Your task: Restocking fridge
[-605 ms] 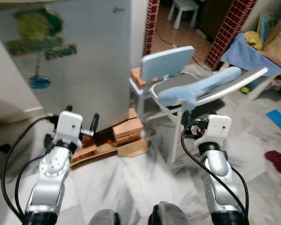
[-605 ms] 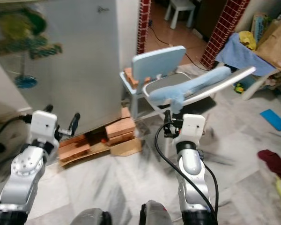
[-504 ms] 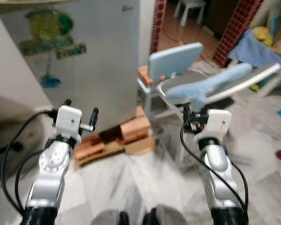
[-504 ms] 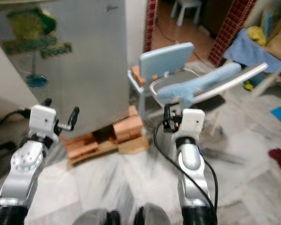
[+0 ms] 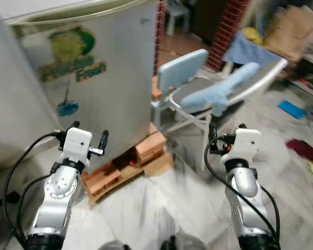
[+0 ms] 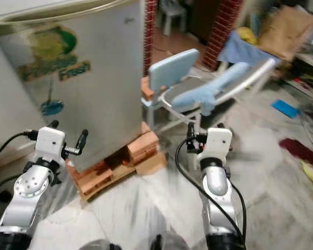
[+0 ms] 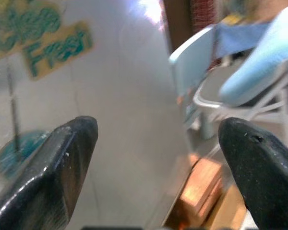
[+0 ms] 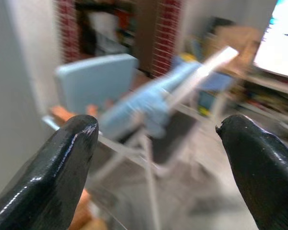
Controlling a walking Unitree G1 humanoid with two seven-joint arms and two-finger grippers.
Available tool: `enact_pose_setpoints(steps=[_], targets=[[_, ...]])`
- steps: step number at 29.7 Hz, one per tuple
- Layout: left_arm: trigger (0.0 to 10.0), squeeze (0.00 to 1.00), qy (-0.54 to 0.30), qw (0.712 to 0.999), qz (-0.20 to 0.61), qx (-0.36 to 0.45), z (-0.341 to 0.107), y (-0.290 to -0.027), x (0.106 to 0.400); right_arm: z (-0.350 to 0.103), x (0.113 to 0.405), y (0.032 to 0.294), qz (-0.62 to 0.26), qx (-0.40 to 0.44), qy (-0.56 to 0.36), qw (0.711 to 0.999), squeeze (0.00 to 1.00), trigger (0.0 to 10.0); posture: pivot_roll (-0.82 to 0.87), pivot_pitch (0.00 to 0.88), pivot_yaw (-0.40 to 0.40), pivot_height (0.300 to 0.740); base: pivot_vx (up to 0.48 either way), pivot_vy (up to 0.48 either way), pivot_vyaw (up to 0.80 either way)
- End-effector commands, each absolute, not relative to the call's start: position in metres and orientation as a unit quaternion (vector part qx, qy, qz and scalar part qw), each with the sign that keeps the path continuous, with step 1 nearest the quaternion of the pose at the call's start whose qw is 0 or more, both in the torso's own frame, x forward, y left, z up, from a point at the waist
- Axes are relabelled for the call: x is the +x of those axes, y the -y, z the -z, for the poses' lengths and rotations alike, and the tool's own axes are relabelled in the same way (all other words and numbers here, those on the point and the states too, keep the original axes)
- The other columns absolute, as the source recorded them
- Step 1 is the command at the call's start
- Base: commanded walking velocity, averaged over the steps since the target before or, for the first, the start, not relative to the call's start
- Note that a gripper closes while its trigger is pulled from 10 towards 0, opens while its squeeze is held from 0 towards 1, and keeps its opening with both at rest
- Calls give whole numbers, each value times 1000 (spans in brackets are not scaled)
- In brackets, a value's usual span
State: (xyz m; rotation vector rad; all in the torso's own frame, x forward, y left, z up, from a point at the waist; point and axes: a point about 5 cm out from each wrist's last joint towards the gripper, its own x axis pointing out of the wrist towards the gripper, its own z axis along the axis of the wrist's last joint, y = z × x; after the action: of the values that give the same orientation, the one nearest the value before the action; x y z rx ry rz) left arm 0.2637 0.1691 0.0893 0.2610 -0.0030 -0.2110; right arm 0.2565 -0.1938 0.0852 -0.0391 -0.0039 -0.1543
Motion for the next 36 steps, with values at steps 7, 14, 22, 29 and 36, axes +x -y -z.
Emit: enact_pose_setpoints(steps=[7, 14, 22, 29, 36], targets=[[10000, 0, -10, 987, 91, 134, -81, -180, 255, -81, 241, 195, 74, -24, -6, 997, 0, 10000, -20, 0, -11, 740, 0, 0, 0], [10000, 0, -30, 989, 76, 126, -70, -187, 244, -71, 223, 205, 69, -44, -30, 996, 0, 10000, -29, 0, -26, 740, 0, 0, 0], [10000, 0, -34, 990, 68, 121, -69, -187, 242, -77, 238, 191, 38, -42, -22, 998, 0, 10000, -6, 0, -47, 740, 0, 357, -593], [10000, 0, -32, 989, 68, 125, -71, -188, 242, -79, 245, 186, 30, -44, -16, 998, 0, 10000, 10, 7, -44, 740, 0, 480, -468], [10000, 0, -35, 990, 67, 123, -71, -187, 242, -80, 249, 185, 27, -44, -14, 999, 0, 10000, 10, 10, -42, 740, 0, 480, 0]])
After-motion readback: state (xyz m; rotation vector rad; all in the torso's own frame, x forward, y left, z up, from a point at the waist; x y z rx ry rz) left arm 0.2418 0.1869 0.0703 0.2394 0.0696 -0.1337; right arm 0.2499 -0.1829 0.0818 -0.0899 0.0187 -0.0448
